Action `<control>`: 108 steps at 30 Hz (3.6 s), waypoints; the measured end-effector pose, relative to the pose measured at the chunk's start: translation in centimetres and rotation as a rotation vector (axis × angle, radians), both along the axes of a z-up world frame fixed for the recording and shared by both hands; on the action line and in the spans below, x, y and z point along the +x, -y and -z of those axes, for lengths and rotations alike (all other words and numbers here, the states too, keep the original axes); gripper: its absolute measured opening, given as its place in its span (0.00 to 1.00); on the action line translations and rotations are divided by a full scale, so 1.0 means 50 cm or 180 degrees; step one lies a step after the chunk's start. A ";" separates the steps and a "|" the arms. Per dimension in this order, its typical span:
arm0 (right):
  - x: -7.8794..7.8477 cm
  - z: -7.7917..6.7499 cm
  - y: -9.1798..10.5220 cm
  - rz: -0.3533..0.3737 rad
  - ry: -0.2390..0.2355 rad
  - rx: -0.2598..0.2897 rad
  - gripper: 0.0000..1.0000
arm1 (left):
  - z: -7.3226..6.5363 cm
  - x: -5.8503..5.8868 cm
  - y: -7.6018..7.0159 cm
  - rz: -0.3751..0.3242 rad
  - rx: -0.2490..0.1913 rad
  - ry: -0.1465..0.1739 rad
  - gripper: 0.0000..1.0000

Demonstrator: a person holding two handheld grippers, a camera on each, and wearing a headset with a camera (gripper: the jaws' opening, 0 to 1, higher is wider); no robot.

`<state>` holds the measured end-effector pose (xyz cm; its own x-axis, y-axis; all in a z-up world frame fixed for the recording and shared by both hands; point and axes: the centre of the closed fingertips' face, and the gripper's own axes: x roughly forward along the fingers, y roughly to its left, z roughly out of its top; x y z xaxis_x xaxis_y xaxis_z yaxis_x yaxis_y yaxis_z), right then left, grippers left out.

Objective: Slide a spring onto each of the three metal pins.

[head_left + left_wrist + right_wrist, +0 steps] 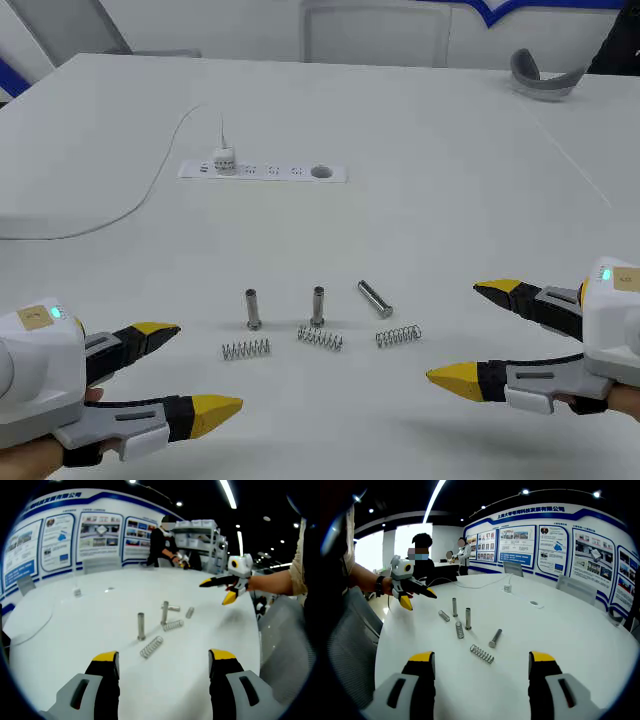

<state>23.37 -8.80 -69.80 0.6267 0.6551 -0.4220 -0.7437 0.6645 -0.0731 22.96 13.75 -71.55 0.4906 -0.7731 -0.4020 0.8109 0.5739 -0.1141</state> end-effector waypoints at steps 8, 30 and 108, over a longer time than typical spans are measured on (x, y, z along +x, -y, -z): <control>0.005 -0.008 0.000 0.0015 0.0017 -0.0012 0.77 | 0.001 -0.001 0.005 0.0012 -0.0002 -0.0004 0.74; 0.057 -0.028 -0.029 0.0057 0.0012 -0.0051 0.71 | -0.005 0.000 0.009 0.0010 -0.0025 0.0012 0.73; 0.240 0.128 -0.114 0.0700 -0.0934 -0.0677 0.17 | 0.007 -0.008 0.017 0.0025 0.0009 -0.0035 0.70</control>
<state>35.36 -3.12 -76.18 0.5751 0.3981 -0.7147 -0.5956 0.8026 -0.0322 22.55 12.89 -71.89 0.4801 -0.7757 -0.4096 0.8141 0.5679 -0.1214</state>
